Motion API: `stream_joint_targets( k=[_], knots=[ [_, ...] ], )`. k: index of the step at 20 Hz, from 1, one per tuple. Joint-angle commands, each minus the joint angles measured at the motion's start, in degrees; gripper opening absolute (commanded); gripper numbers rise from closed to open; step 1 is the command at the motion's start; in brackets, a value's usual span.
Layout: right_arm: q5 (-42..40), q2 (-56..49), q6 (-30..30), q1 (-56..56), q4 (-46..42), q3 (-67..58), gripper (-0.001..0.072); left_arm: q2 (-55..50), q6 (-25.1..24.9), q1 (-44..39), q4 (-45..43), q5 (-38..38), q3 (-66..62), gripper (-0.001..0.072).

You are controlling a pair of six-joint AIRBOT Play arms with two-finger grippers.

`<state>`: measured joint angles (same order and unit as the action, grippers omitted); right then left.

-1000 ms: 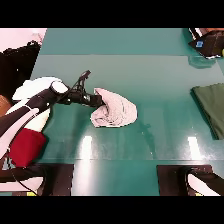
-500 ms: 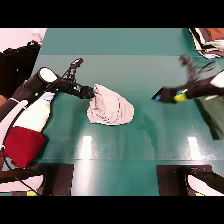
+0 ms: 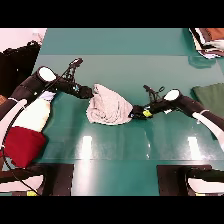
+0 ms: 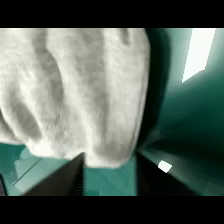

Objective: Fold the shirts.

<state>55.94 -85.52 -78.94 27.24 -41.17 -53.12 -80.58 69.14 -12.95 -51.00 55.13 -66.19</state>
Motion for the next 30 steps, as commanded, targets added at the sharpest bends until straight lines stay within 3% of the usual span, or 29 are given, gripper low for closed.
stream_joint_targets(
  k=[1,2,5,8,18,22,24,26,30],
  knots=[
    [-0.9,-3.8,0.5,1.6,0.4,-3.6,0.0094,0.1,0.0,0.0,-1.1,0.5,-0.1,0.0021],
    [-0.7,-3.8,0.5,1.1,-0.7,-4.4,0.0023,0.2,0.9,0.0,-3.2,0.6,-0.1,0.0021],
    [1.7,0.1,-0.5,-3.0,-7.0,-8.4,0.0014,3.6,7.8,1.1,-15.3,-0.5,-0.2,0.0021],
    [5.6,7.3,-1.7,-9.7,-14.3,-15.6,0.0014,10.1,10.5,4.5,-24.2,-0.6,-2.2,0.0021],
    [12.3,22.4,-0.3,-17.6,-19.0,-38.2,0.0013,27.3,10.4,5.2,-25.7,-1.9,-19.1,0.0021],
    [15.0,22.6,-0.3,-11.7,-19.4,-32.7,0.0014,27.0,10.4,5.2,-21.8,1.4,-13.7,0.0021],
    [14.1,22.6,-0.3,-8.0,-24.2,-25.7,0.0014,26.5,10.3,5.2,-22.1,1.8,-6.6,0.0022],
    [12.2,22.6,-2.7,-5.3,-31.3,-18.6,0.0014,26.4,10.3,5.2,-23.0,-1.4,2.8,0.0021],
    [8.9,22.6,-3.3,-5.0,-32.4,-13.7,0.0014,26.5,10.3,5.2,-25.4,-4.7,10.6,0.0021]
  ],
)
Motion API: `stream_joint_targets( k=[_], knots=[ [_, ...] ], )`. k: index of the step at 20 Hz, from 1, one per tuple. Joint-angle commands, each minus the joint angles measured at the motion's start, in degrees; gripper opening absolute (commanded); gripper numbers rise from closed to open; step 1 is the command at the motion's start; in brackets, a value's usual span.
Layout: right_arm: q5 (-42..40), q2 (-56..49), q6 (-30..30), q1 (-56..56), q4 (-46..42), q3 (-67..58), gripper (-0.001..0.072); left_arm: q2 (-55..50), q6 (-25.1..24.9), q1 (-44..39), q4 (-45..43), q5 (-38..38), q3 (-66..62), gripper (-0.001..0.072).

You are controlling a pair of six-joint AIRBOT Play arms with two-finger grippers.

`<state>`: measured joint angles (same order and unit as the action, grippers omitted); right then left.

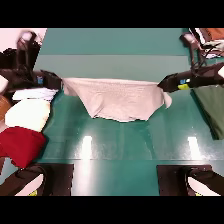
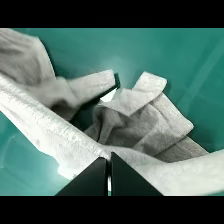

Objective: Fold the shirts.

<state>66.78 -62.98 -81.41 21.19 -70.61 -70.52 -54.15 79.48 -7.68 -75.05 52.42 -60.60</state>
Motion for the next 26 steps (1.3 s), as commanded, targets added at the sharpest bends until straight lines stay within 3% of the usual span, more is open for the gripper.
stream_joint_targets(
  k=[1,4,9,15,21,26],
  knots=[
    [-2.0,0.1,-0.9,0.7,-2.9,2.9,0.0014,0.3,0.0,0.0,-1.6,-1.9,3.8,0.0021],
    [-1.0,0.1,-0.9,-1.1,-2.9,-3.4,0.0014,1.0,0.0,0.0,-1.7,0.0,-4.7,0.0021],
    [5.0,2.2,-0.5,-3.5,-3.0,-21.0,0.0014,1.0,0.0,0.0,-1.6,10.7,-31.1,0.0021],
    [6.3,10.2,-0.4,-3.5,-3.2,-34.9,0.0014,1.0,0.1,0.0,2.1,21.7,-59.6,0.0021],
    [16.7,6.3,-2.1,-3.5,-7.5,-49.6,0.0014,4.5,0.0,0.0,8.9,20.9,-61.2,0.0021],
    [19.0,-3.0,-5.3,-3.5,-7.6,-46.6,0.0013,2.4,-0.4,0.0,-0.1,20.1,-47.6,0.0022]
  ],
)
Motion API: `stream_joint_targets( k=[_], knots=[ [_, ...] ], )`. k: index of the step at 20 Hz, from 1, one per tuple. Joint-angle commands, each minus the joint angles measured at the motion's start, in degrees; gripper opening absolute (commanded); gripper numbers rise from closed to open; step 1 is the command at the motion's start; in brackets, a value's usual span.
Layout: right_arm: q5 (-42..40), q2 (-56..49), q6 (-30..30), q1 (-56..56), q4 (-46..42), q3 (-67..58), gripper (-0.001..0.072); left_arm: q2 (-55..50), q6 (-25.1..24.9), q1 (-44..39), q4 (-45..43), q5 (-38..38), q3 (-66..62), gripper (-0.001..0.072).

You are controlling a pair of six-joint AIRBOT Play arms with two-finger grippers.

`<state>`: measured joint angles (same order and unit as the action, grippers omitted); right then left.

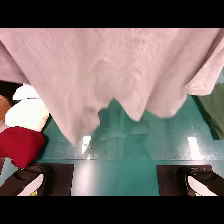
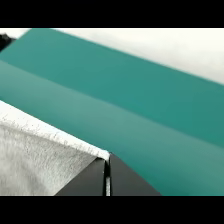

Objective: Fold the shirts.

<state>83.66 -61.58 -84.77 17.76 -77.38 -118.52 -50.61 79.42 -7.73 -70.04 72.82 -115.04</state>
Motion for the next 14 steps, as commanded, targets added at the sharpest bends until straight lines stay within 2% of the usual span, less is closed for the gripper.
stream_joint_targets(
  k=[1,4,7,10,12,13,14],
  knots=[
    [2.4,-7.0,-2.3,0.0,-0.8,4.5,0.0014,-2.8,-0.3,0.0,-7.3,-0.4,10.8,0.0022],
    [2.3,-16.9,-2.4,0.0,-0.7,10.7,0.0014,-11.6,0.0,0.0,-11.5,-3.4,23.2,0.0022],
    [-2.5,-27.3,-0.6,0.0,-0.7,14.1,0.0014,-23.1,0.1,0.0,-11.5,-12.7,31.2,0.0023],
    [-6.4,-36.2,-0.2,0.0,-0.2,12.4,0.0015,-35.1,1.7,0.8,-11.7,-19.3,31.5,0.0023],
    [-6.8,-40.8,-0.2,0.0,-0.2,9.4,0.0016,-39.9,3.4,1.8,-11.6,-20.6,31.5,0.0023],
    [-6.7,-42.7,-0.2,0.0,-0.1,7.4,0.0016,-41.1,4.2,2.4,-11.4,-20.5,31.5,0.0080],
    [-6.4,-44.5,-0.2,0.0,-0.1,5.2,0.0046,-41.7,5.3,3.1,-11.2,-20.2,31.5,0.0381]
  ],
)
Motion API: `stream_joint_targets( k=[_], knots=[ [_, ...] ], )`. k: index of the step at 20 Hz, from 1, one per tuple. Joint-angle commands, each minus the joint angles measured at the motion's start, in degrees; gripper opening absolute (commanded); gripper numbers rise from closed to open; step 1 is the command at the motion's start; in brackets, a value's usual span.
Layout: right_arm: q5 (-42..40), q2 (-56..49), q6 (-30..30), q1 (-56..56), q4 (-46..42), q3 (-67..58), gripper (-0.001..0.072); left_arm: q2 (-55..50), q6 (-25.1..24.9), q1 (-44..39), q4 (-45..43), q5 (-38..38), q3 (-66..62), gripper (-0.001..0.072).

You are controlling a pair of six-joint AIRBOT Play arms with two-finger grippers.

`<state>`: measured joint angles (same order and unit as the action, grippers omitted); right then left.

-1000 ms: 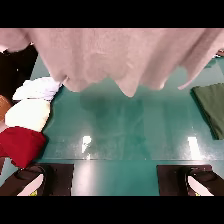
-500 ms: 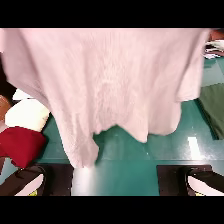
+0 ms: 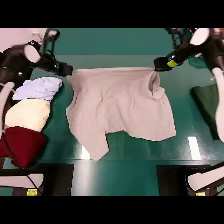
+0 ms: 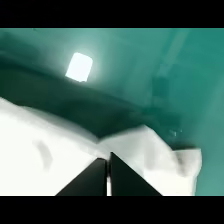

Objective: Fold the shirts.

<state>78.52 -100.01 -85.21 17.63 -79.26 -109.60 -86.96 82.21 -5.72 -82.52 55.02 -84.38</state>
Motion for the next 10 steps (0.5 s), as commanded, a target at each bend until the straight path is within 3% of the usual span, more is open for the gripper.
stream_joint_targets(
  k=[1,2,6,10],
  knots=[
    [-1.1,-7.2,0.2,0.1,1.7,-5.4,0.0253,-5.3,3.6,1.7,1.5,-2.0,0.8,0.0580],
    [-0.7,-8.0,0.2,0.1,1.7,-7.2,0.0434,-5.2,3.5,2.6,1.9,0.3,0.0,0.0582],
    [2.2,-3.5,2.2,-3.0,10.7,-3.7,0.0436,-0.9,3.0,7.9,2.8,14.1,-2.1,0.0581],
    [2.7,6.4,5.9,-8.7,22.4,10.8,0.0436,9.7,1.3,9.7,8.3,14.4,10.8,0.0582]
  ],
)
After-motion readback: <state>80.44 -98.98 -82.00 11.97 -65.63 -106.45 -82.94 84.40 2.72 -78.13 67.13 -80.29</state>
